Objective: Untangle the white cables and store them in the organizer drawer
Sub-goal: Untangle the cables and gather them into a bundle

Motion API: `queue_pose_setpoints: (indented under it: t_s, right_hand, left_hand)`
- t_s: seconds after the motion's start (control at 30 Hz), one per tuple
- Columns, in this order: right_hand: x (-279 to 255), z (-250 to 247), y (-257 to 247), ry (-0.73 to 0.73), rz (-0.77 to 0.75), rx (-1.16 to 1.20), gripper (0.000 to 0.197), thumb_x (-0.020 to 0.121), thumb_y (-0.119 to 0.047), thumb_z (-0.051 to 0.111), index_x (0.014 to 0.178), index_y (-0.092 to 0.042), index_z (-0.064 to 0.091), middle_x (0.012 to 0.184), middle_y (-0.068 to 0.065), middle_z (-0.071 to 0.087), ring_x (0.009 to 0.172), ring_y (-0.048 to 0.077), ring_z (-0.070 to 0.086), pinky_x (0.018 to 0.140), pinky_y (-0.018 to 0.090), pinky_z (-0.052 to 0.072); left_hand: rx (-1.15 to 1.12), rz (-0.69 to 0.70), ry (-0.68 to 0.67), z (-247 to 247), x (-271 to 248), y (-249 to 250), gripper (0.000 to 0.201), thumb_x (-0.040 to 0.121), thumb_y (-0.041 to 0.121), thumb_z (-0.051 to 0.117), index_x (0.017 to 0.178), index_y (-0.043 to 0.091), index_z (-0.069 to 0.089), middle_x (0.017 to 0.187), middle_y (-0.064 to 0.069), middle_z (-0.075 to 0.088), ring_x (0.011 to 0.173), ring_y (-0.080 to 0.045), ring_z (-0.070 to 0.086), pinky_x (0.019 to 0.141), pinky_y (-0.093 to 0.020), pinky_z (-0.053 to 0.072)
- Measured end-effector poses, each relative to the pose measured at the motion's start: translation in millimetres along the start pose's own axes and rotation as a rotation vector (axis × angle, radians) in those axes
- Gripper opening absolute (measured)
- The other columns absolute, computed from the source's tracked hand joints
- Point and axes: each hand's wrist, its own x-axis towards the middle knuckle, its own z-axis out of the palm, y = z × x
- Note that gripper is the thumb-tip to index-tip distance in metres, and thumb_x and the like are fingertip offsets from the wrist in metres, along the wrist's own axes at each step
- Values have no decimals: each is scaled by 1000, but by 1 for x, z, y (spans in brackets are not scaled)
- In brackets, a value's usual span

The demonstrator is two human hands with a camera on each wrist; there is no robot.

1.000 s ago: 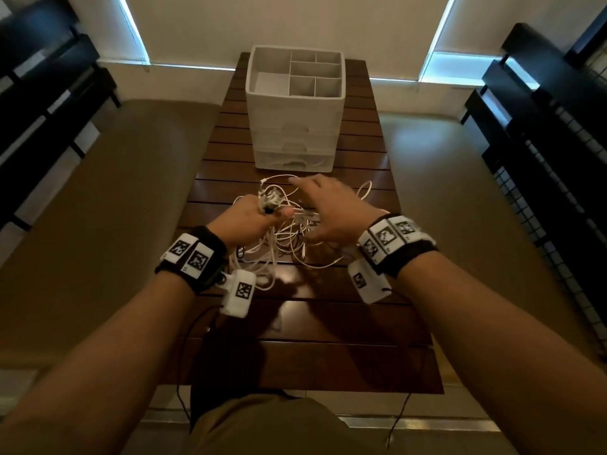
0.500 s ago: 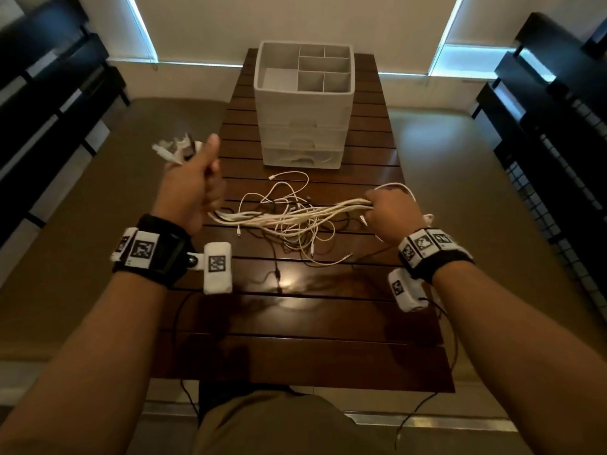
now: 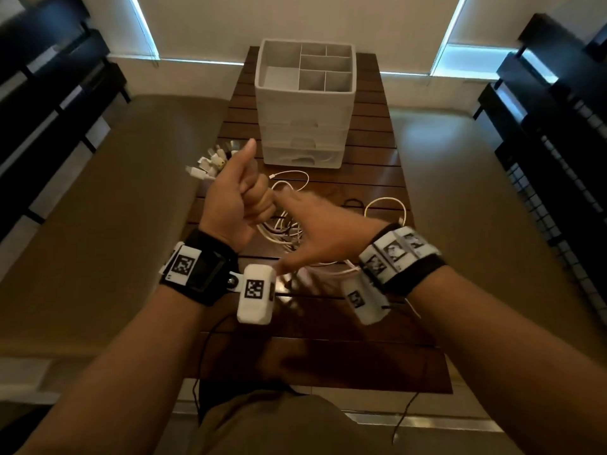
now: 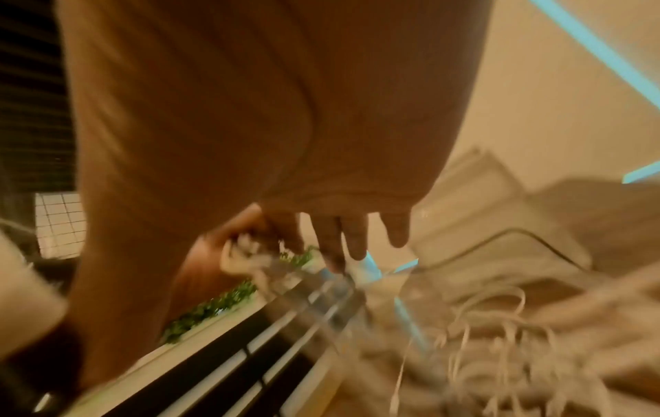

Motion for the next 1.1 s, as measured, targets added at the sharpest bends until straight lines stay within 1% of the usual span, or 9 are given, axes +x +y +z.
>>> queue_pose_setpoints:
  t_s: [0.07, 0.17, 0.27, 0.4, 0.53, 0.7, 0.8, 0.9, 1.1]
  right_hand:
    - [8, 22, -11, 39, 7, 173, 46, 85, -41, 82, 118, -22, 57, 103, -9, 66, 88, 9, 64, 77, 24, 49]
    - [9, 42, 5, 149, 80, 24, 6, 97, -31, 68, 95, -28, 63, 82, -6, 68, 73, 17, 67, 68, 32, 49]
    - [3, 49, 32, 175, 135, -336, 17, 102, -47, 56, 95, -32, 60, 78, -10, 60, 80, 19, 61, 88, 39, 40]
    - [-9, 55, 51, 199, 131, -250, 23, 103, -46, 57, 83, -37, 51, 68, -12, 51, 67, 15, 44, 101, 43, 36]
    - [-22, 58, 65, 160, 284, -449, 18, 101, -47, 56, 91, -32, 58, 77, -7, 61, 86, 22, 66, 116, 50, 31]
    - [-40, 54, 88, -3, 452, -508, 28, 102, -42, 52, 105, -19, 68, 102, 6, 72, 101, 30, 67, 99, 43, 43]
    - [-43, 50, 95, -20, 592, -362, 35, 100, -43, 57, 85, -12, 63, 95, 11, 71, 86, 31, 68, 78, 37, 55]
    - [-47, 43, 97, -86, 712, -269, 47, 99, -53, 55, 68, -18, 52, 73, 4, 62, 74, 26, 67, 80, 38, 62]
    - [-49, 49, 98, -231, 796, -222, 46, 95, -60, 56, 73, -20, 61, 80, 3, 68, 78, 23, 68, 85, 37, 61]
  left_hand:
    - [-38, -3, -53, 4, -1, -2, 60, 109, 41, 45, 57, 22, 21, 43, 5, 17, 34, -9, 16, 35, -22, 13]
    - [-37, -15, -49, -3, -3, 0, 61, 110, 39, 45, 54, 23, 27, 43, 6, 18, 35, -10, 16, 35, -23, 14]
    - [-16, -36, 17, -13, -5, 3, 61, 109, 37, 46, 52, 23, 32, 42, 6, 20, 38, -11, 12, 35, -22, 16]
    - [14, -33, 54, -18, -5, 3, 60, 108, 37, 47, 52, 24, 34, 42, 8, 21, 39, -11, 14, 35, -21, 19]
    - [44, -7, 93, -28, -2, 15, 58, 107, 39, 50, 54, 24, 31, 43, 8, 20, 38, -10, 13, 36, -22, 16]
    - [39, 20, 169, -52, -3, 30, 58, 106, 41, 52, 55, 24, 30, 43, 8, 19, 39, -10, 12, 37, -24, 11]
    - [49, 12, 171, -53, -2, 24, 59, 106, 40, 51, 53, 24, 31, 43, 8, 19, 37, -9, 12, 36, -24, 10]
    - [60, -1, 163, -53, 0, 21, 59, 106, 40, 52, 53, 24, 32, 42, 7, 20, 36, -9, 14, 35, -23, 12]
    - [81, -39, 137, -46, 3, 15, 60, 106, 39, 51, 51, 24, 32, 42, 7, 18, 36, -9, 14, 34, -21, 13]
